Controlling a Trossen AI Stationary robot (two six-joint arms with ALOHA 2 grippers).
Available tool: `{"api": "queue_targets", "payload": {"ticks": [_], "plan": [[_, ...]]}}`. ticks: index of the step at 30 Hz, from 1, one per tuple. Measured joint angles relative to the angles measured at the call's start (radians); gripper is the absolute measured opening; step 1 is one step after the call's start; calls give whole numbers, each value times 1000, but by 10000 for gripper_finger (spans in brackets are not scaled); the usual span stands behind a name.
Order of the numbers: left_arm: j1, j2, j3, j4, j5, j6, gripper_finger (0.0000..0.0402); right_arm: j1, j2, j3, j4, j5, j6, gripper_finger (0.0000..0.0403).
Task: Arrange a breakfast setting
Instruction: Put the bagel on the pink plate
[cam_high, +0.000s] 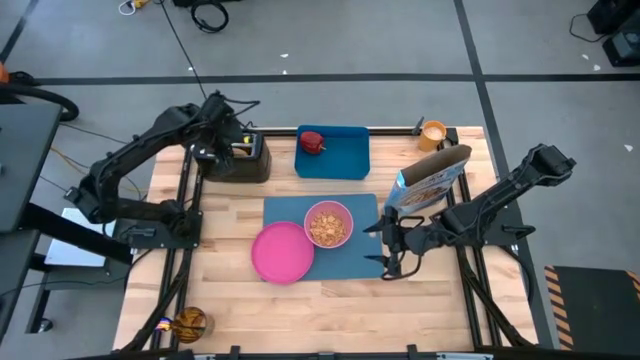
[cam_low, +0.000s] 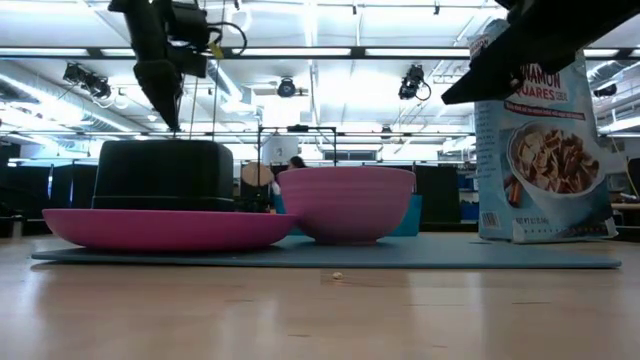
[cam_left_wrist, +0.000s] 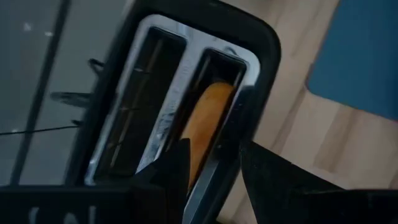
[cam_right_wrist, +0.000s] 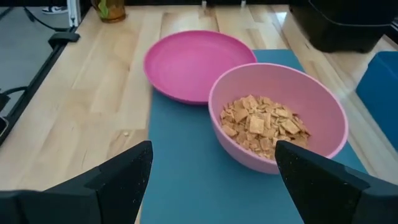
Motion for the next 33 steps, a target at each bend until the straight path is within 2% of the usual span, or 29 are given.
{"api": "queue_targets", "payload": {"ticks": [9,15,21,33], "plan": [[63,72,0,1,6,117,123,-24,0,0,0,-2,9,348],[94,101,0,47,5,136,93,-30,0,0,3,-2,21,348],[98,100,0,36,62,149,60,-29,0,0,4,-2,21,348],[89,100,0,-3,73,131,47,-29,0,0,3,0,30,348]]}}
